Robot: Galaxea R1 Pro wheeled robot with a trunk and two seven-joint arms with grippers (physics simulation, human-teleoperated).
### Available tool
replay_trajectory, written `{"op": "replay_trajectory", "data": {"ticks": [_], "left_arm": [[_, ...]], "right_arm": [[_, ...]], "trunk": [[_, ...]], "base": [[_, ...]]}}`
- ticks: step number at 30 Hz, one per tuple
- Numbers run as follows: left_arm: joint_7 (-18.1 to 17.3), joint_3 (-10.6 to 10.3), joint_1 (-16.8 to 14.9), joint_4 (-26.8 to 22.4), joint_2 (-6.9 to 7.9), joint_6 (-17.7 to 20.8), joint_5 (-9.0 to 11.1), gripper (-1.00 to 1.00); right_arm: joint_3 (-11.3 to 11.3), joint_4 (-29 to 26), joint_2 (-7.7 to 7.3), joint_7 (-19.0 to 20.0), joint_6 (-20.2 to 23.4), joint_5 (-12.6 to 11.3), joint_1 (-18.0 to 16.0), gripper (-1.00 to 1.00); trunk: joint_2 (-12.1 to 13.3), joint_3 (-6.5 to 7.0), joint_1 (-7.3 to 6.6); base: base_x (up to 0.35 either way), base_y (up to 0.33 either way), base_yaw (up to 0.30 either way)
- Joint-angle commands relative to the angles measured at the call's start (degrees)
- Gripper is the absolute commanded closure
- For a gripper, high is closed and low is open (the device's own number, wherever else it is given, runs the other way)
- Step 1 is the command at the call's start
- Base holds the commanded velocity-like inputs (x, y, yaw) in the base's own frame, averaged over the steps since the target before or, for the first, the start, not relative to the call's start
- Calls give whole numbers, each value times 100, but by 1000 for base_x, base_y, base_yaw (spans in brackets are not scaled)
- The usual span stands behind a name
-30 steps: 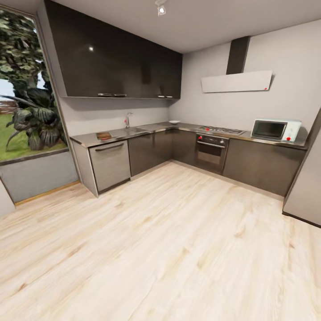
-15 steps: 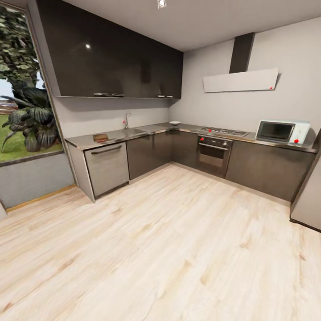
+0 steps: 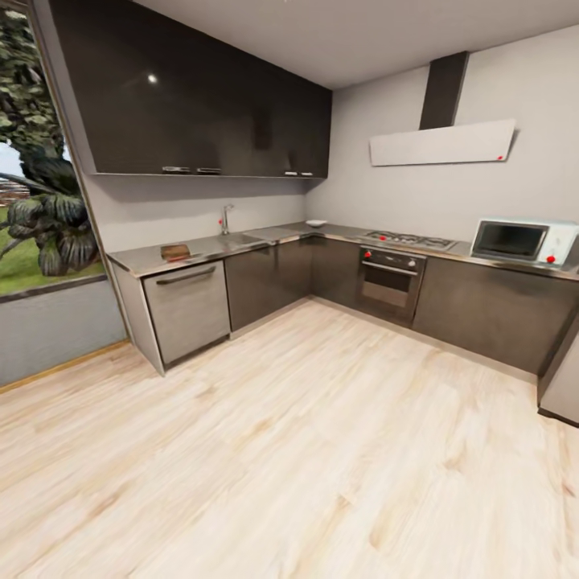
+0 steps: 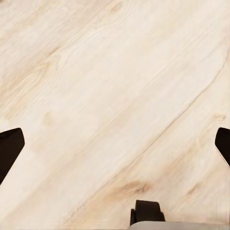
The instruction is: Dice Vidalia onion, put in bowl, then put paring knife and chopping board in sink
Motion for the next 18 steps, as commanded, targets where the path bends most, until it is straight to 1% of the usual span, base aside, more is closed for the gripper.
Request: {"op": "replay_trajectory", "data": {"ticks": [1, 18], "left_arm": [[2, 7, 0, -3, -1, -11, 2, -100], [2, 7, 0, -3, -1, -11, 2, -100]], "right_arm": [[1, 0, 2, -18, -13, 2, -2, -100], [-5, 0, 2, -18, -10, 2, -2, -100]], "trunk": [[-2, -5, 3], [-2, -5, 3]], "base": [[324, 0, 0], [324, 0, 0]]}}
